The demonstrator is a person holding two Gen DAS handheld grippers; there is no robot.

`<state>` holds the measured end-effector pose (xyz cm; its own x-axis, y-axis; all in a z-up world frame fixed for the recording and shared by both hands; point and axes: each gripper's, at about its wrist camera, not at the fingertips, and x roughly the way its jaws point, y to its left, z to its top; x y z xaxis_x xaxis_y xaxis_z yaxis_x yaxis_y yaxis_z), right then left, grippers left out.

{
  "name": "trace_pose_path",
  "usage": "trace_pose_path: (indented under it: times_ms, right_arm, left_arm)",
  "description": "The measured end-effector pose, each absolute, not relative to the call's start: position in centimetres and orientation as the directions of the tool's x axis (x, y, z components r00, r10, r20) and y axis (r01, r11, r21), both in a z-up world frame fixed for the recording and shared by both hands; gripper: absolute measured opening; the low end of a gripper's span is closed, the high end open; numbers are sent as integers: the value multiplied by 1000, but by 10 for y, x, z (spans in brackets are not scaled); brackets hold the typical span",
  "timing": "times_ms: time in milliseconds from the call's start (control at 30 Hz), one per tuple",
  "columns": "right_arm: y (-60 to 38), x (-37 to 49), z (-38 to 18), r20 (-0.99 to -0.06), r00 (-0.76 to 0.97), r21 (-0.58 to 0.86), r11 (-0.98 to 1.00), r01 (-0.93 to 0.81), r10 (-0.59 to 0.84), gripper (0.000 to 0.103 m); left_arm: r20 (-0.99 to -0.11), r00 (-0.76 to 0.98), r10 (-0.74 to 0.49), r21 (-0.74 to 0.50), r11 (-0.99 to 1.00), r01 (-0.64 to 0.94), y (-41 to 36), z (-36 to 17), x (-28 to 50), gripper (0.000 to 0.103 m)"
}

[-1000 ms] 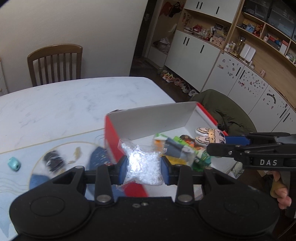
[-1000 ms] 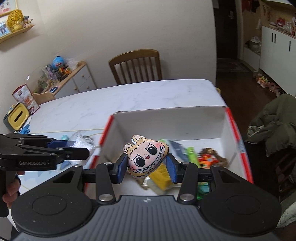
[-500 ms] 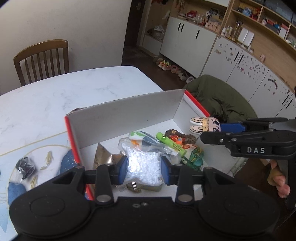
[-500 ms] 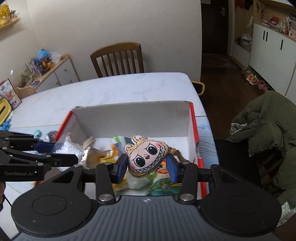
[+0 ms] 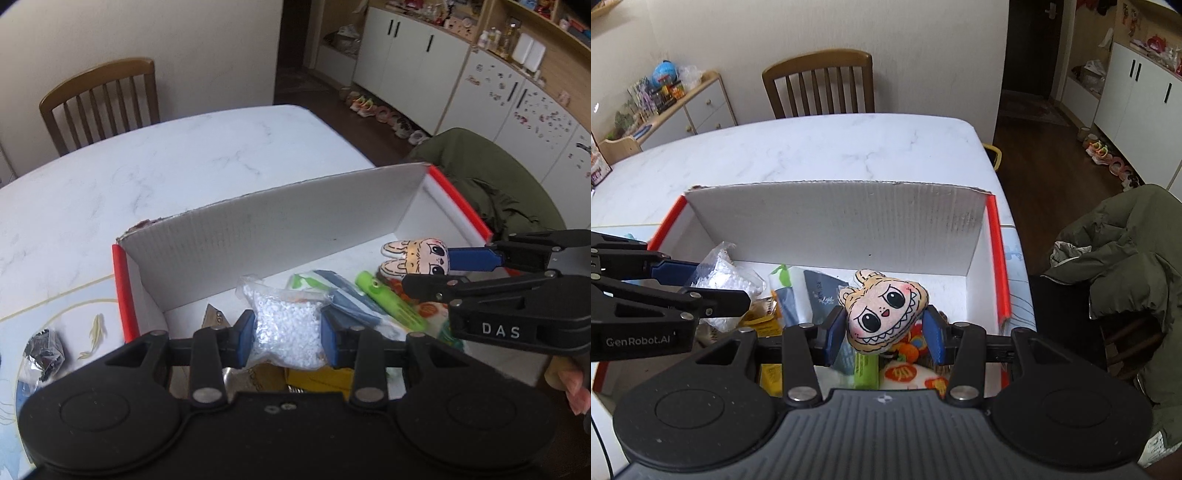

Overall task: Organize objects
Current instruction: 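Carry the white bag and plush doll charm with both grippers into the shoebox, then open both grippers to drop the white bag and doll charm in the box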

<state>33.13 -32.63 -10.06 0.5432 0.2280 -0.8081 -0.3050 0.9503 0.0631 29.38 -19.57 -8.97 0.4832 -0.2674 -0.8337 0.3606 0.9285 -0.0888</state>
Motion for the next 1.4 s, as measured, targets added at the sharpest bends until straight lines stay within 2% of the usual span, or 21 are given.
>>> trace_pose_path:
  times_ms: [467, 867, 933, 1200, 1400]
  right_arm:
    - [-304, 350, -116, -846, 480, 45, 929, -367, 231, 45]
    - [-308, 345, -108, -835, 483, 61, 917, -395, 264, 45]
    - [-310, 342, -105, -831, 487, 63, 915, -398, 269, 46]
    - [-320, 330, -96, -818, 494, 86, 912, -402, 295, 51]
    - [-327, 319, -83, -799, 513, 103, 912, -398, 315, 52]
  left_arm:
    - [-880, 439, -183, -26, 940, 339, -201, -108, 319, 38]
    - [-898, 401, -181, -42, 942, 332, -203, -113, 327, 41]
    - [-897, 399, -187, -47, 941, 335, -202, -114, 326, 43]
    - [-891, 402, -212, -61, 932, 356, -205, -113, 321, 61]
    - [-877, 418, -237, -76, 927, 368, -205, -108, 315, 66]
